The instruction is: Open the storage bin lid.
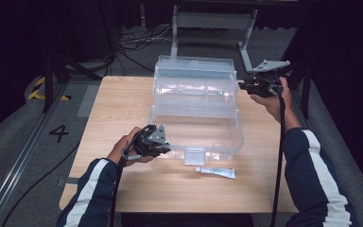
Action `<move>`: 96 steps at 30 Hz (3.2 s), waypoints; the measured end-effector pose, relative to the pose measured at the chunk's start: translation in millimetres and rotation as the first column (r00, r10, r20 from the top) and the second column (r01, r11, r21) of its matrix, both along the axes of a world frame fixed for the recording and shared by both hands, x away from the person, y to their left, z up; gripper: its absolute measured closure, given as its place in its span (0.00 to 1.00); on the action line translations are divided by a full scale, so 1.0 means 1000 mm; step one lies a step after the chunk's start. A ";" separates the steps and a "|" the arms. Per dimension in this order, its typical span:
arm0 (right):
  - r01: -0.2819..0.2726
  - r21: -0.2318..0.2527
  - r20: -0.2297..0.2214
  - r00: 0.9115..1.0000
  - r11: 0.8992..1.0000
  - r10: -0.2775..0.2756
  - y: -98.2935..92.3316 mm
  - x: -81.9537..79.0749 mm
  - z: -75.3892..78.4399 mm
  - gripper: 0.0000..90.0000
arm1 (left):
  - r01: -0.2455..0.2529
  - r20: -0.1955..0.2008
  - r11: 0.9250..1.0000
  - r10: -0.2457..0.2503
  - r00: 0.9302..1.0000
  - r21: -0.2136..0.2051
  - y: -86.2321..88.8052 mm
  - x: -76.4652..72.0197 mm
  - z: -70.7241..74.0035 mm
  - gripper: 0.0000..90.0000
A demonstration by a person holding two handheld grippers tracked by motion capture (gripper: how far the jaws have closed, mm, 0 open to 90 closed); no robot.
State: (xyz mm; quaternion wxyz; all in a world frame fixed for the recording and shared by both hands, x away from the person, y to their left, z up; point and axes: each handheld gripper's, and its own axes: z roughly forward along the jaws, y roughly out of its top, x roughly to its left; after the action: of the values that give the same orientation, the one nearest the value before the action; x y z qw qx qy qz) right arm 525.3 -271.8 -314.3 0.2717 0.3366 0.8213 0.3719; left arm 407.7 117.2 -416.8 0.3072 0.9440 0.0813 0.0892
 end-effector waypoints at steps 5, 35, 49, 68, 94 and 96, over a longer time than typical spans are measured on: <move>-0.020 0.007 0.003 1.000 1.000 0.020 -0.007 -0.017 -0.004 0.76 | -0.004 -0.002 1.000 0.004 1.000 0.000 0.000 0.000 0.000 0.87; -0.305 -0.007 -0.093 0.949 0.952 0.303 -0.008 -0.154 -0.052 0.67 | 0.002 -0.011 1.000 -0.002 1.000 0.028 -0.004 0.002 -0.002 0.86; -0.453 -0.078 -0.249 0.872 0.888 0.422 0.039 -0.182 -0.099 0.62 | -0.009 0.002 0.999 0.009 1.000 0.045 -0.006 0.000 -0.001 0.85; -0.512 -0.153 -0.358 0.826 0.845 0.435 0.090 -0.177 -0.130 0.60 | -0.084 0.072 0.996 0.086 0.994 -0.022 0.002 -0.014 0.014 0.75; -0.536 -0.225 -0.451 0.797 0.814 0.401 0.116 -0.164 -0.142 0.60 | -0.349 0.000 0.933 0.350 0.937 -0.082 0.085 -0.061 -0.039 0.26; -0.546 -0.237 -0.460 0.791 0.804 0.402 0.117 -0.164 -0.143 0.61 | -0.362 -0.005 0.929 0.363 0.932 -0.077 0.086 -0.060 -0.048 0.26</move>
State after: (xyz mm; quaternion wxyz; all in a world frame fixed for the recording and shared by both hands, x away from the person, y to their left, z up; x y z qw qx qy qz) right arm 361.1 -154.8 -456.9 0.0562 0.1272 0.9701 0.1988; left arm 347.8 202.9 -464.8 0.3219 0.8998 0.2562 0.1456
